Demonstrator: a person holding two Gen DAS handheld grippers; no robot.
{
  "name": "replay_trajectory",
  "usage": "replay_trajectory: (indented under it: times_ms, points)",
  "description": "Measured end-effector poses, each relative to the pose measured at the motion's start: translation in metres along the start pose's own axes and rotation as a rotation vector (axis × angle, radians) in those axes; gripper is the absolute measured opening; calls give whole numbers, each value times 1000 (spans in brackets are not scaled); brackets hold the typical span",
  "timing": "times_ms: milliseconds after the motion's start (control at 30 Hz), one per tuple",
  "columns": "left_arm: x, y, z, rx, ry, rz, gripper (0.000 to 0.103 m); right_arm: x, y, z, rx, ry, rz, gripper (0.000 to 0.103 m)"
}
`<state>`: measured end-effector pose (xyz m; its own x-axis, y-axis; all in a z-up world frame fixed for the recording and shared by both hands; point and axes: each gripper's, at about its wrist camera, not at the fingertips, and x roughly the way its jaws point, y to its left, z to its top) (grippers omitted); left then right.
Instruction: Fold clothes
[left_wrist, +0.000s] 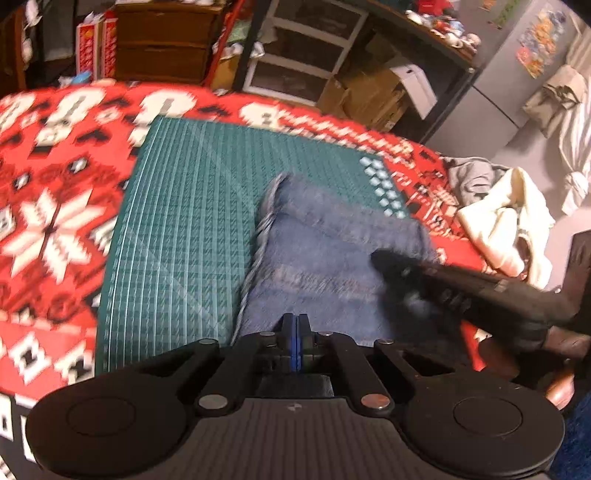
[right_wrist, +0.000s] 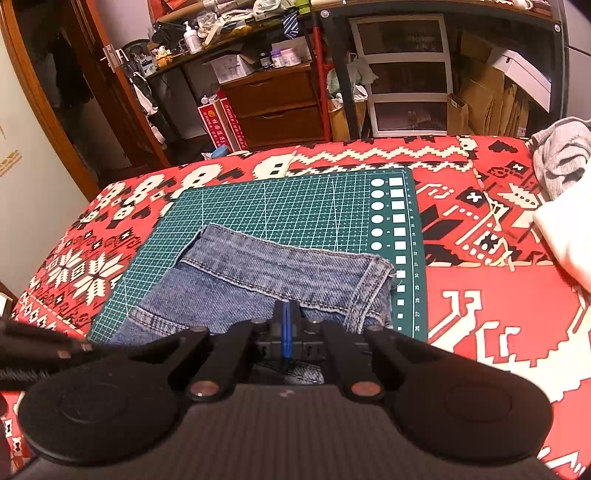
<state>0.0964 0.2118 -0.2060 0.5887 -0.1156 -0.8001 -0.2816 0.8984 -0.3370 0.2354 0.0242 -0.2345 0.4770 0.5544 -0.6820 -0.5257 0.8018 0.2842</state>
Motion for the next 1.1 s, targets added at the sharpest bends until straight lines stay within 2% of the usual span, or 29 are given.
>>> replay_trajectory:
  times_ms: [100, 167, 200, 267, 400, 533, 800, 1000, 1100]
  points:
    - [5, 8, -4, -46, -3, -20, 3, 0, 3, 3, -19, 15, -10, 0]
    - [5, 8, -4, -42, -7, -21, 3, -2, 10, 8, -30, 45, -34, 1]
    - [5, 7, -5, -33, -10, -19, 3, -5, 14, 10, -37, 53, -42, 9]
    - [4, 6, -6, -22, -19, -17, 3, -14, 22, 8, -41, 47, -23, 11]
    - [4, 11, -10, -52, -30, -38, 3, -20, 44, -10, -73, 71, 22, 11]
    - [4, 13, -9, -64, -26, -50, 3, -14, 59, -31, -162, 62, -19, 11]
    - [3, 2, -11, 4, -40, -5, 3, -43, 20, -49, -147, 1, -99, 8]
    - [3, 7, -10, -21, -38, -21, 3, -60, 8, -62, -148, -36, -108, 5]
    - [3, 7, -6, -23, -10, -20, 3, -63, 1, -63, -119, -44, -89, 5]
